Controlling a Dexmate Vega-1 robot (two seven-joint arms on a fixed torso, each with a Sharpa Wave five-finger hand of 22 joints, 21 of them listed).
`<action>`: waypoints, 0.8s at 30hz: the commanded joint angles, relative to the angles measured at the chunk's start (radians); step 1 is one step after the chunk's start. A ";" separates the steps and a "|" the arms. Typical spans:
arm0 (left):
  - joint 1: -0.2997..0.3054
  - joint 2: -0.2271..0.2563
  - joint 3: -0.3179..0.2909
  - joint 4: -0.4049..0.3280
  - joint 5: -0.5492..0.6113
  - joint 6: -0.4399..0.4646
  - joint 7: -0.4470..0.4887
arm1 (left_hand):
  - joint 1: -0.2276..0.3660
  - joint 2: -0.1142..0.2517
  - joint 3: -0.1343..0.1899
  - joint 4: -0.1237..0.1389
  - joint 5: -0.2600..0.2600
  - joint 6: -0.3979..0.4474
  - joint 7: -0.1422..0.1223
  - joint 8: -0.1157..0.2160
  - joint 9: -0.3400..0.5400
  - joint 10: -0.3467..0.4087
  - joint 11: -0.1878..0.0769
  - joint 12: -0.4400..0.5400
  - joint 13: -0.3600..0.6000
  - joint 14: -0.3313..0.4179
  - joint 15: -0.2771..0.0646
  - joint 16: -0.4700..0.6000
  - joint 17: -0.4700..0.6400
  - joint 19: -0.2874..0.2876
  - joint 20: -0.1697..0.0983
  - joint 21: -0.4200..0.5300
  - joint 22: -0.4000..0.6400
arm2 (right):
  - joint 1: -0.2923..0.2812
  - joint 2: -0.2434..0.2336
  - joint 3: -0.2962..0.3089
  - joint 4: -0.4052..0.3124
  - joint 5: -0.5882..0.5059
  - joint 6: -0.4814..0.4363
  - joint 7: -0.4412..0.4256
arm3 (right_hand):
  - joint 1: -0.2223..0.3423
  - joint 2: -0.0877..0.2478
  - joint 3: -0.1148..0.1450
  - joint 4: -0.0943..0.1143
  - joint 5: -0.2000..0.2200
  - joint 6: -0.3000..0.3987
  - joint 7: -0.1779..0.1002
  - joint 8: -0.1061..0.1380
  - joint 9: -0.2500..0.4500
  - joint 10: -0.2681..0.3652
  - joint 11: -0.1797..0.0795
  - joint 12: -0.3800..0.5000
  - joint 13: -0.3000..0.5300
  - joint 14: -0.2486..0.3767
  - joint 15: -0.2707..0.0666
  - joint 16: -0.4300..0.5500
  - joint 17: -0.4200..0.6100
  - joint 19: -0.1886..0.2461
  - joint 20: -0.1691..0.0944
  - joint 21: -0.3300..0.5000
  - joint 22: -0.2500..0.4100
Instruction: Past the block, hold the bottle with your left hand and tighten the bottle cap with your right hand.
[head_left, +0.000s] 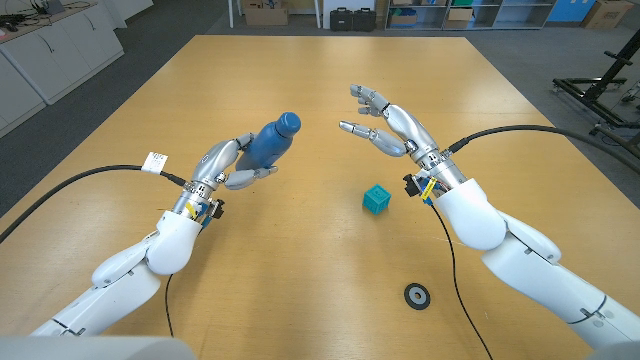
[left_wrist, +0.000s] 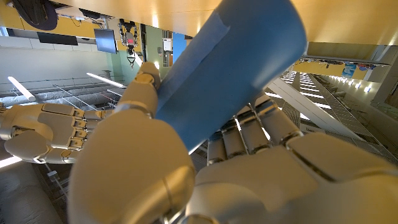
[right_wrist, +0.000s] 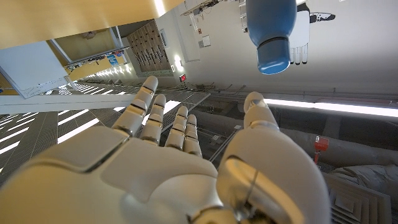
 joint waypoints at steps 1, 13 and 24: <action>-0.036 0.017 0.033 0.013 0.015 0.025 -0.031 | 0.169 0.186 0.037 0.034 0.006 0.157 -0.148 0.008 0.004 0.121 -0.111 0.004 0.004 0.013 -0.163 0.002 0.004 0.011 -0.130 0.005 0.003 | -0.008 -0.022 0.005 -0.051 -0.048 -0.063 0.038 | 0.014 -0.003 0.008 0.003 0.004 0.009 -0.011 0.007 0.006 0.008 -0.002 0.005 0.003 0.009 -0.003 0.002 0.003 0.007 0.009 0.004 0.002; -0.051 0.026 0.050 0.015 -0.001 0.038 -0.050 | 0.171 0.184 0.034 0.036 0.005 0.163 -0.151 0.011 0.004 0.126 -0.114 0.004 0.008 0.010 -0.161 -0.003 0.004 0.004 -0.127 0.003 0.004 | 0.026 -0.030 -0.025 -0.069 -0.094 -0.104 0.078 | 0.031 -0.006 0.013 0.015 0.011 0.030 -0.013 0.011 0.010 0.029 -0.008 0.013 0.009 -0.095 -0.036 -0.035 0.008 -0.124 0.022 -0.061 0.003; -0.056 0.043 0.053 -0.002 0.008 0.033 -0.053 | 0.170 0.184 0.032 0.038 0.005 0.166 -0.151 0.012 0.004 0.128 -0.115 0.003 0.010 0.009 -0.160 -0.005 0.005 0.003 -0.127 0.003 0.004 | 0.040 -0.025 -0.045 -0.086 -0.124 -0.153 0.104 | 0.028 -0.007 0.013 0.024 0.014 0.083 -0.086 0.027 0.011 0.028 -0.023 0.012 0.013 -0.108 -0.050 -0.029 0.017 -0.138 0.097 -0.075 0.006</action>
